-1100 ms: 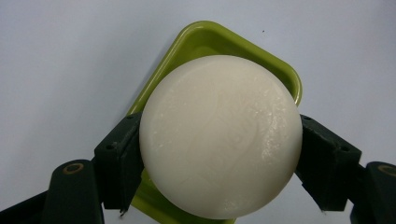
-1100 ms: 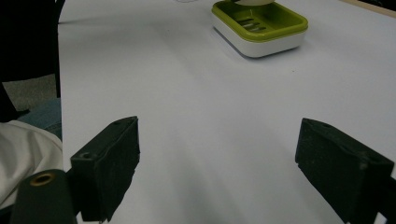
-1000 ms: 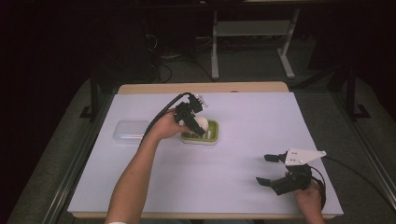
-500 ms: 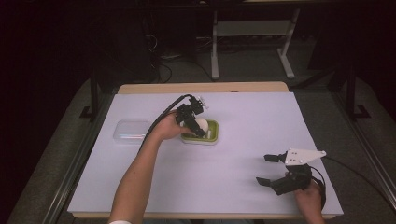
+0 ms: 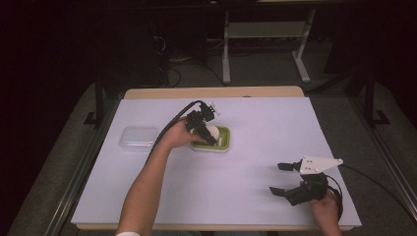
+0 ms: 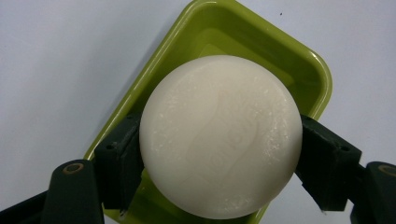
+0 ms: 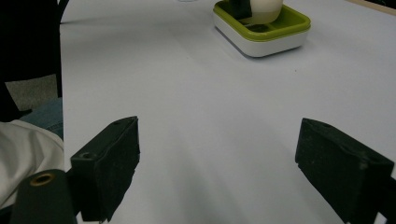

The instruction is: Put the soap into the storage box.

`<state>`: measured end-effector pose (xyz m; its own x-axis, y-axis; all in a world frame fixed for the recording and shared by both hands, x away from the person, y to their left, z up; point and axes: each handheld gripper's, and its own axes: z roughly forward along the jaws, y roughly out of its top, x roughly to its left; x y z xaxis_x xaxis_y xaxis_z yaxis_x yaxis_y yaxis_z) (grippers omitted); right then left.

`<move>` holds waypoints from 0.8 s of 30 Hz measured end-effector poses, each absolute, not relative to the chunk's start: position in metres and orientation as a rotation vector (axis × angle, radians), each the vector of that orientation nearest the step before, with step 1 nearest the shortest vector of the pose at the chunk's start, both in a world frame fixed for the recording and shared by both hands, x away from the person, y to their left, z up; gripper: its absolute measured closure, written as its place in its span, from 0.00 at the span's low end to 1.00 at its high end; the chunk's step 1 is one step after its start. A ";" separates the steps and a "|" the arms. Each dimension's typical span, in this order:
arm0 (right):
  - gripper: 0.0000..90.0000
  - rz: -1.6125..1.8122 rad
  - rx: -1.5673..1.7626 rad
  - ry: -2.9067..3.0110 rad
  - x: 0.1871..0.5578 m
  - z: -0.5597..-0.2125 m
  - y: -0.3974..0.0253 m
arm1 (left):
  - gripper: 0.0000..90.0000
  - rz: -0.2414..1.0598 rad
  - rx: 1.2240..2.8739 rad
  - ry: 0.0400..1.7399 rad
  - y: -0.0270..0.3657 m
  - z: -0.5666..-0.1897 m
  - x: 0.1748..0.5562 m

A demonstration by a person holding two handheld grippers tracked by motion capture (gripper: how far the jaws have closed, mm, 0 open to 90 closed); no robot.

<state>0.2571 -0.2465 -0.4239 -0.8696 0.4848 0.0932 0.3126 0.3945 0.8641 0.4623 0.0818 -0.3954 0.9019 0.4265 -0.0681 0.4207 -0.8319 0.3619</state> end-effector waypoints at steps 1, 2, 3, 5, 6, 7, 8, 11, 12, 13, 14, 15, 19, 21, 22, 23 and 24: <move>0.14 1.475 0.713 2.474 0.257 -0.424 -0.247 | 0.28 0.020 2.690 0.630 0.082 -0.396 0.462; 0.14 1.475 0.715 2.474 0.257 -0.424 -0.247 | 0.28 0.017 2.689 0.633 0.082 -0.396 0.463; 0.14 1.475 0.716 2.474 0.257 -0.424 -0.246 | 0.28 0.019 2.690 0.633 0.082 -0.396 0.463; 0.14 1.474 0.715 2.474 0.257 -0.424 -0.246 | 0.28 0.017 2.692 0.638 0.082 -0.396 0.463; 0.14 1.474 0.715 2.474 0.257 -0.424 -0.246 | 0.28 0.016 2.691 0.639 0.083 -0.396 0.463; 0.14 1.475 0.717 2.474 0.257 -0.424 -0.246 | 0.28 0.018 2.691 0.640 0.083 -0.396 0.463; 0.14 1.475 0.716 2.474 0.257 -0.424 -0.246 | 0.28 0.016 2.692 0.641 0.083 -0.396 0.464; 0.14 1.474 0.717 2.476 0.257 -0.424 -0.246 | 0.28 0.014 2.693 0.643 0.083 -0.397 0.464; 0.14 1.474 0.716 2.475 0.257 -0.424 -0.246 | 0.28 0.011 2.689 0.641 0.083 -0.397 0.464; 0.15 1.473 0.715 2.476 0.257 -0.424 -0.246 | 0.28 0.005 2.685 0.644 0.083 -0.397 0.464; 0.14 1.473 0.715 2.477 0.257 -0.424 -0.246 | 0.28 0.008 2.687 0.639 0.083 -0.398 0.465; 0.14 1.473 0.716 2.478 0.257 -0.424 -0.246 | 0.28 0.010 2.688 0.638 0.082 -0.398 0.465; 0.14 1.473 0.715 2.478 0.257 -0.424 -0.246 | 0.28 0.013 2.686 0.651 0.083 -0.398 0.465; 0.14 1.474 0.716 2.478 0.257 -0.424 -0.246 | 0.28 0.010 2.691 0.654 0.083 -0.398 0.465; 0.14 1.475 0.716 2.477 0.257 -0.424 -0.246 | 0.28 0.014 2.691 0.652 0.083 -0.398 0.465; 0.14 1.474 0.716 2.478 0.257 -0.424 -0.246 | 0.28 0.012 2.688 0.656 0.083 -0.398 0.465; 0.14 1.474 0.715 2.478 0.257 -0.424 -0.246 | 0.28 0.013 2.690 0.652 0.083 -0.398 0.465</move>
